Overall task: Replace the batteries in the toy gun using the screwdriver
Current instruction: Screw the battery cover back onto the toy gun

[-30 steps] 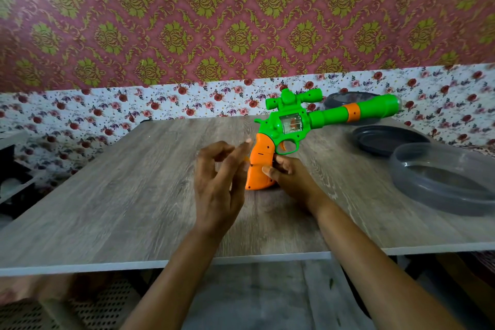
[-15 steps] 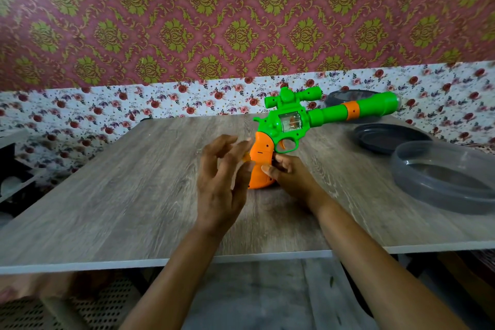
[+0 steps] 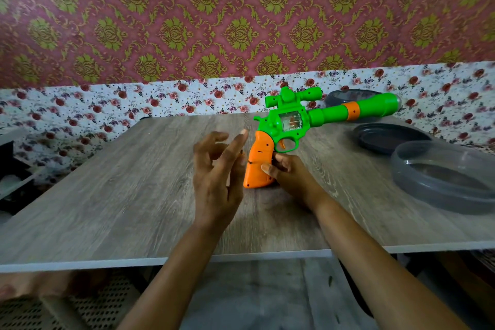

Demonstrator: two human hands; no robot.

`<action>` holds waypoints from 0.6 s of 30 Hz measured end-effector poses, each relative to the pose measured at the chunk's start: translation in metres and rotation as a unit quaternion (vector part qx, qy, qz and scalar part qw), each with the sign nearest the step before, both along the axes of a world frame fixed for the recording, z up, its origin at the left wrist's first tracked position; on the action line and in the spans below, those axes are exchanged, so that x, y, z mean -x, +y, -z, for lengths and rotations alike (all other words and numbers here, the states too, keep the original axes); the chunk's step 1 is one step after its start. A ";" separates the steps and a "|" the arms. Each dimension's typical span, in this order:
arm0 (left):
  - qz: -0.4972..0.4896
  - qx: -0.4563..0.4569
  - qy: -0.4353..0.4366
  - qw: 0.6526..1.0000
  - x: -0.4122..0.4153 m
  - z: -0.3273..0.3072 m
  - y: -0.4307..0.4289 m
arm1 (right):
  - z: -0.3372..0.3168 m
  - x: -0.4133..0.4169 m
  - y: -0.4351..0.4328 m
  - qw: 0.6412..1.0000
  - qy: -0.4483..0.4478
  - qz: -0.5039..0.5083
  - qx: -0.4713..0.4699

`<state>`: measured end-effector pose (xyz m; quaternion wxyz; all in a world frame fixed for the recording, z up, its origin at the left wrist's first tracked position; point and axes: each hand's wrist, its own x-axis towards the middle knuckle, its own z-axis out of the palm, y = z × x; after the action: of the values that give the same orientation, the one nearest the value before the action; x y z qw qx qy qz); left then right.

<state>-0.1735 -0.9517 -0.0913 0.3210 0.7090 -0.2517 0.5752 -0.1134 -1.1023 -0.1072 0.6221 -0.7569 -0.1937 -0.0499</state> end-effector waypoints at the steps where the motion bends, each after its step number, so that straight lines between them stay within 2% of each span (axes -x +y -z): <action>1: 0.000 0.003 -0.005 1.000 0.000 0.000 0.000 | 0.000 0.000 0.000 1.000 -0.001 -0.002 -0.003; 8: -0.005 0.036 0.015 0.999 0.000 0.000 0.002 | 0.001 0.000 -0.001 1.000 -0.008 -0.003 0.009; 18: 0.024 0.001 0.003 1.000 0.001 -0.001 0.002 | -0.001 0.000 -0.001 1.000 -0.007 -0.004 0.024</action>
<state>-0.1746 -0.9492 -0.0905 0.3361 0.7039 -0.2672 0.5659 -0.1137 -1.1032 -0.1066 0.6026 -0.7705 -0.2021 -0.0485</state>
